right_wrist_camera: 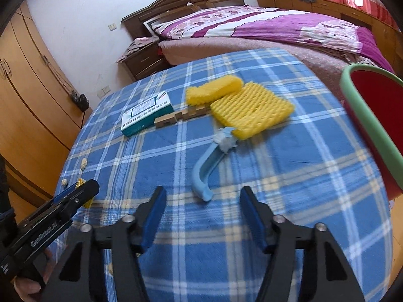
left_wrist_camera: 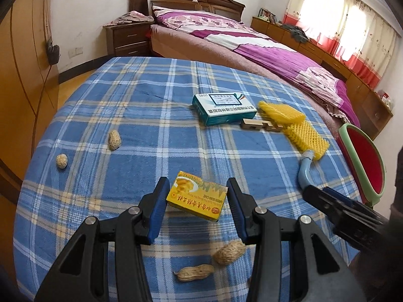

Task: Collect trash
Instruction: 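Grasp the small yellow box with the left gripper while the right grasps the blue plastic hook, then carry the yellow box and blue hook over the red bucket and open both grippers, then move both grippers back over the table toward the white medicine box, then grasp the white-and-teal medicine box with the left gripper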

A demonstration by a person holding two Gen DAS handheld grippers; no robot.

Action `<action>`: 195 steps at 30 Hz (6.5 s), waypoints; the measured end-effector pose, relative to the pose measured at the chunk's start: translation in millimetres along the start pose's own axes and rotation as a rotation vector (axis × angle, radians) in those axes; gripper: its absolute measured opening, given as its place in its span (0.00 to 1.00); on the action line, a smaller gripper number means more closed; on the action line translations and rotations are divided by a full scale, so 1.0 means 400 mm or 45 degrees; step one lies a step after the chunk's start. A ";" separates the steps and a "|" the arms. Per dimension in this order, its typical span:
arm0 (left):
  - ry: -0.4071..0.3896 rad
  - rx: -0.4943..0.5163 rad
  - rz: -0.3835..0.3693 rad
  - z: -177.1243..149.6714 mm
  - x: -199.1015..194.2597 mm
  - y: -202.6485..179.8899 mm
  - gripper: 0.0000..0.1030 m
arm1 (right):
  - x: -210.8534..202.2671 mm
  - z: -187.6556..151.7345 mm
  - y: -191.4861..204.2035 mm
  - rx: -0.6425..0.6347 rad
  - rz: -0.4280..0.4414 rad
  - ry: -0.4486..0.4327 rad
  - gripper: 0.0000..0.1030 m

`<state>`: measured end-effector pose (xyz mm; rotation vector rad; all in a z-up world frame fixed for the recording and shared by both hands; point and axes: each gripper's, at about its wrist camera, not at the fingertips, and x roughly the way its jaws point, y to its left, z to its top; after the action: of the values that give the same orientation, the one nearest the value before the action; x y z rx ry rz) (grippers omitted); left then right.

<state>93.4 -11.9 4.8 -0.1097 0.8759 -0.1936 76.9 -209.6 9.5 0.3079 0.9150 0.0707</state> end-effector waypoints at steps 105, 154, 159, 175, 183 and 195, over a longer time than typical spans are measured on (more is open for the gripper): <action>0.177 0.667 -0.505 0.043 0.190 -0.906 0.60 | -0.444 -0.013 -0.708 0.656 -0.180 -0.534 0.35; 0.005 0.288 -0.271 0.134 0.019 -0.389 0.61 | -0.358 -0.010 -0.384 0.414 -0.054 -0.391 0.69; -0.009 0.245 -0.203 0.155 0.030 -0.310 0.61 | -0.329 -0.003 -0.345 0.375 -0.047 -0.357 0.71; 0.052 0.396 0.045 0.221 0.186 -0.190 0.75 | -0.227 0.031 -0.267 0.291 -0.054 -0.243 0.73; 0.117 0.461 0.053 0.257 0.265 -0.166 0.79 | -0.159 0.063 -0.233 0.250 -0.049 -0.178 0.74; 0.210 0.400 0.026 0.287 0.336 -0.117 0.78 | -0.075 0.098 -0.216 0.220 -0.048 -0.104 0.74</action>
<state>260.2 -84.3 -15.1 0.2109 0.9995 -0.3218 83.5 -306.8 29.9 0.4504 0.8471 -0.0556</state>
